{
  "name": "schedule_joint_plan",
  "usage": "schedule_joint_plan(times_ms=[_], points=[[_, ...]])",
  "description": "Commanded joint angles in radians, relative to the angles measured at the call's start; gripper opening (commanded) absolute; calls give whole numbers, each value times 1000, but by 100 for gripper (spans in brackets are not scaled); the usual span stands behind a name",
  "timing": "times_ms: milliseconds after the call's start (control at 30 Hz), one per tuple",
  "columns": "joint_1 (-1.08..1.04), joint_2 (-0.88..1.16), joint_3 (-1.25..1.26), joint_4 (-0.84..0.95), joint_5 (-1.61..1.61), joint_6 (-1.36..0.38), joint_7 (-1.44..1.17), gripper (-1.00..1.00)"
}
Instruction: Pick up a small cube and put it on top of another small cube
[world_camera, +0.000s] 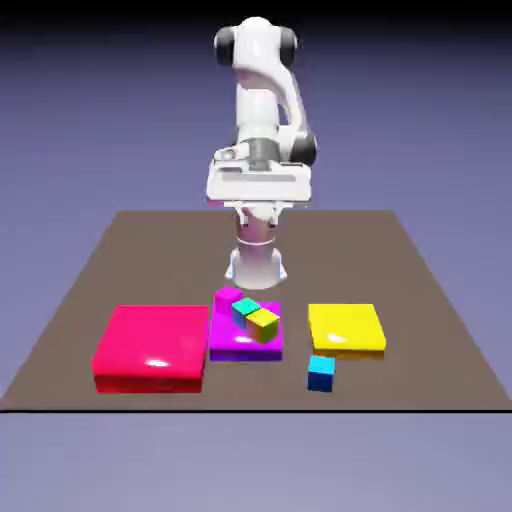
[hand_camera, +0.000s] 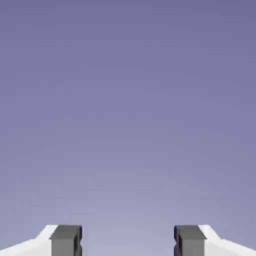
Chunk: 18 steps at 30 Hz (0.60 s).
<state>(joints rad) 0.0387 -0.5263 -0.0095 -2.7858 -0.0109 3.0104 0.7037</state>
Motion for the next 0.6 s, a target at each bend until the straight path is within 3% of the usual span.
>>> schedule_joint_plan(times_ms=[0, 567], points=[[22, 36, -8, 20, -9, -22, -31, 0], [399, 652, -142, 361, -163, -397, -557, 0]])
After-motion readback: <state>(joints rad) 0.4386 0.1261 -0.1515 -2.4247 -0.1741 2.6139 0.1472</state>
